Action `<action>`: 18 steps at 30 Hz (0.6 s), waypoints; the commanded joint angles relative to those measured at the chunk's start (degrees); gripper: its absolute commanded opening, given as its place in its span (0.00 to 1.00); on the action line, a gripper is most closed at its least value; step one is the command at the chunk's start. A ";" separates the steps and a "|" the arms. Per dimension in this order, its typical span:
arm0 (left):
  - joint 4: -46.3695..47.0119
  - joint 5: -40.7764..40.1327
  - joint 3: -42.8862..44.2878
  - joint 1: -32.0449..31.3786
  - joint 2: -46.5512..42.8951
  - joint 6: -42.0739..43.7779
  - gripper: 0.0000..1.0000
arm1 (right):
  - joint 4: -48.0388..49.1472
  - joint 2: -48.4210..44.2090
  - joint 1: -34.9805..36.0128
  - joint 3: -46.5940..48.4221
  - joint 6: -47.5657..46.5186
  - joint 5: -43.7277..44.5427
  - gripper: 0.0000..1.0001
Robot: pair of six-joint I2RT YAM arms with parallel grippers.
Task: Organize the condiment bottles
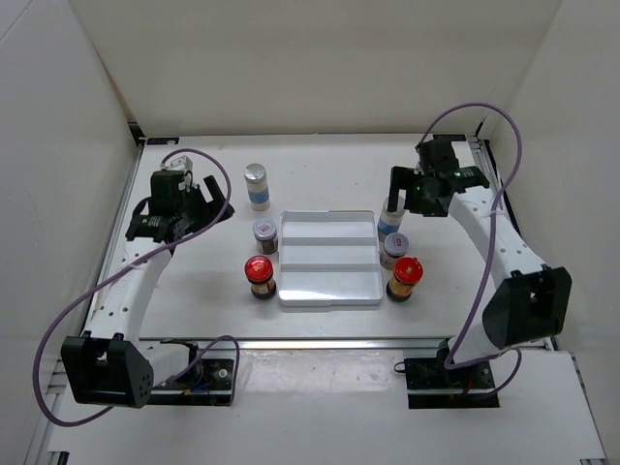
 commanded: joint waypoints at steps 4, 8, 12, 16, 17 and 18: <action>-0.06 0.96 1.97 -0.28 -1.85 0.01 1.00 | 0.96 8.02 0.16 5.32 -0.08 2.67 0.99; -0.06 0.96 1.97 -0.28 0.08 0.01 1.00 | 2.37 11.46 0.16 6.55 -0.08 0.57 0.97; -0.06 0.96 1.97 -0.28 0.08 0.01 1.00 | 2.98 14.71 0.68 8.14 -1.31 -0.23 0.69; -0.06 0.35 1.97 -0.28 0.08 0.01 1.00 | 2.11 15.33 3.14 10.51 -0.78 3.61 0.26; -0.06 0.35 1.97 -0.28 0.08 0.01 1.00 | 2.10 14.38 5.32 10.51 -0.78 9.38 0.22; -0.06 0.35 1.97 -0.28 0.08 0.01 1.00 | 2.10 13.15 6.39 11.21 -1.48 11.79 0.15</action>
